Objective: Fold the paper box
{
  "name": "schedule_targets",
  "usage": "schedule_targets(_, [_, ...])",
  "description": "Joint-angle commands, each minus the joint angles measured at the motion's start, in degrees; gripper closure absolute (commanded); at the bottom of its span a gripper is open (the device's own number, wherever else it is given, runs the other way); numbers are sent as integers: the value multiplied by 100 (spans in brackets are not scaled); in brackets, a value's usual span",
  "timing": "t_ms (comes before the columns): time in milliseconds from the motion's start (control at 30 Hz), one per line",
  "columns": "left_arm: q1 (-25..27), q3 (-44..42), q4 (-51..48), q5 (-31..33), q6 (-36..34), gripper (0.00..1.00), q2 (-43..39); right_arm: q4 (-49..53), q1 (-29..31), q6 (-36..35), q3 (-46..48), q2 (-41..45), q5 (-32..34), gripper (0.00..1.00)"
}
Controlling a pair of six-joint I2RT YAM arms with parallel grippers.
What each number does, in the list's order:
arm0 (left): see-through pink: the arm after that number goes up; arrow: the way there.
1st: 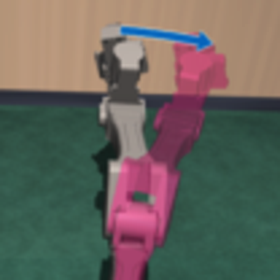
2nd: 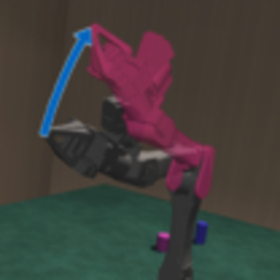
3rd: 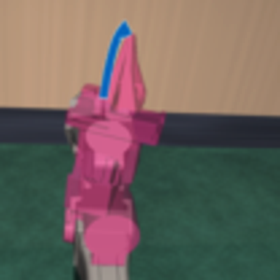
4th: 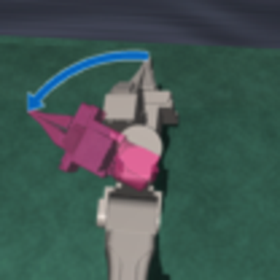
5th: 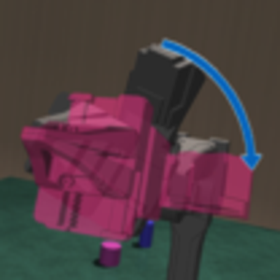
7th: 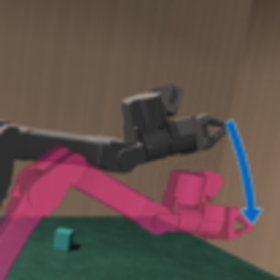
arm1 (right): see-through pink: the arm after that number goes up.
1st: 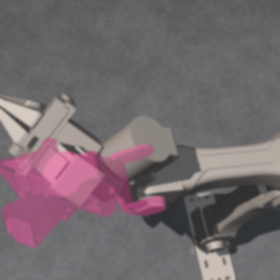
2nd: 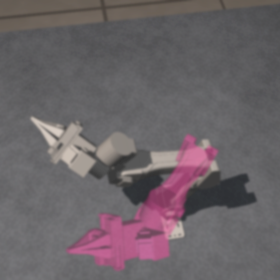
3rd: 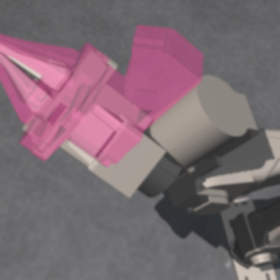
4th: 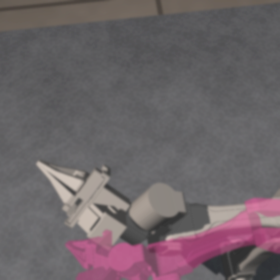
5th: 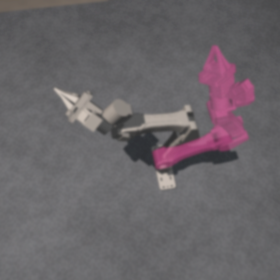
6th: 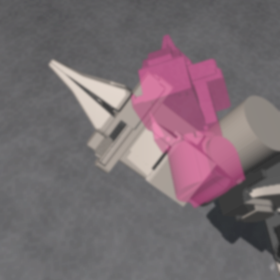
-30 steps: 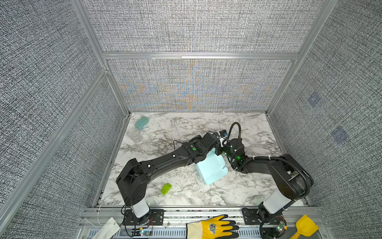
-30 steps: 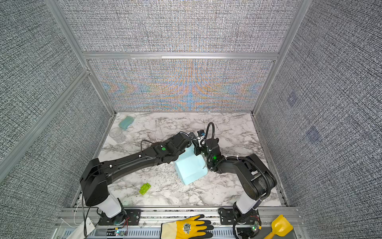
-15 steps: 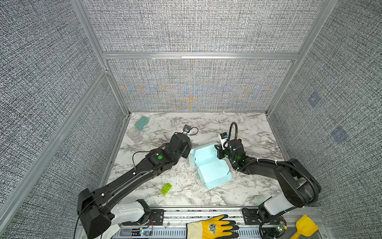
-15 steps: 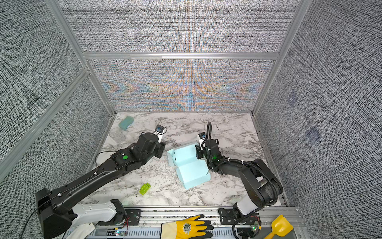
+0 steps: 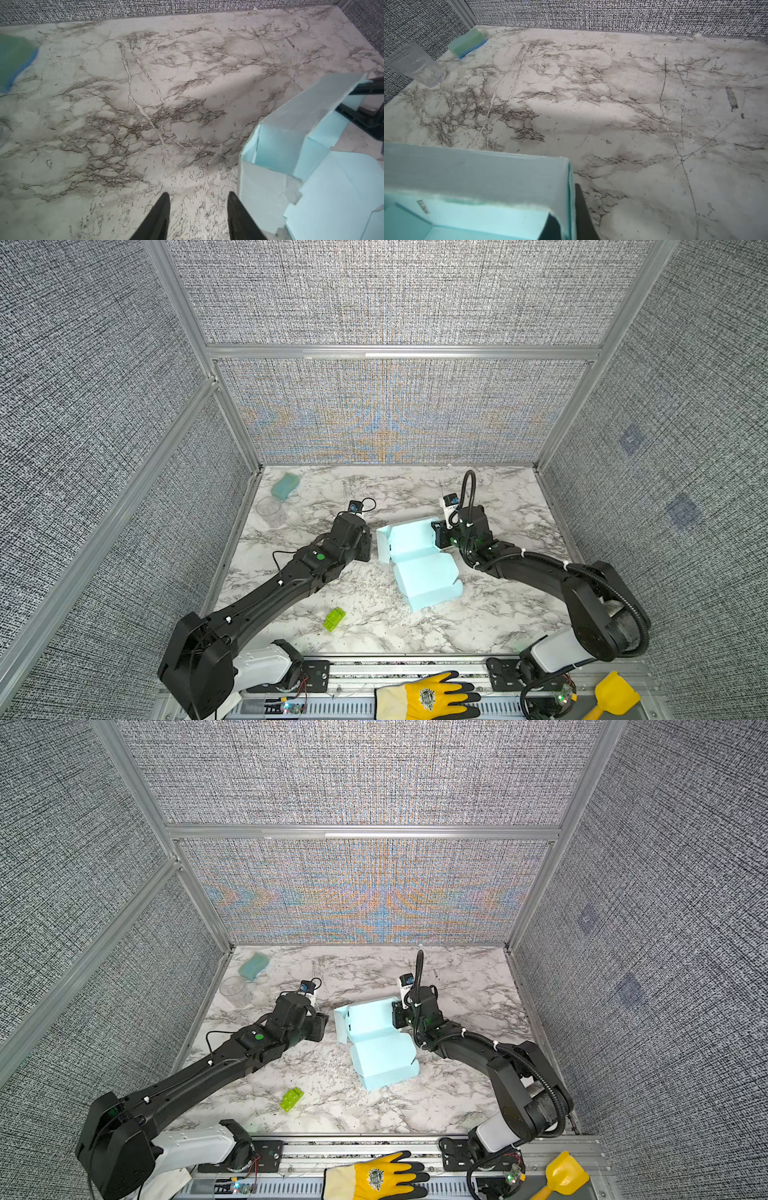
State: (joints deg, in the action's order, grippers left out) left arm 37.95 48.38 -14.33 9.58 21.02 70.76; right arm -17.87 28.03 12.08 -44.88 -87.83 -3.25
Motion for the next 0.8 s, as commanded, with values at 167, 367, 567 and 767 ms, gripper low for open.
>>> schedule_targets(167, [-271, -270, 1150, -1378, -70, 54, 260, 158, -132, 233, -161, -111, -238, 100])
schedule_targets(367, [-271, -201, 1345, -2189, -93, 57, 518, 193, -140, 246, -179, -127, -247, 100])
schedule_targets(567, [-266, -176, 1591, -3012, -288, 60, 648, 178, -140, 259, -169, -169, -271, 100])
schedule_targets(767, [-262, -444, 1980, -3324, -278, 62, 456, 179, -140, 262, -190, -201, -297, 100])
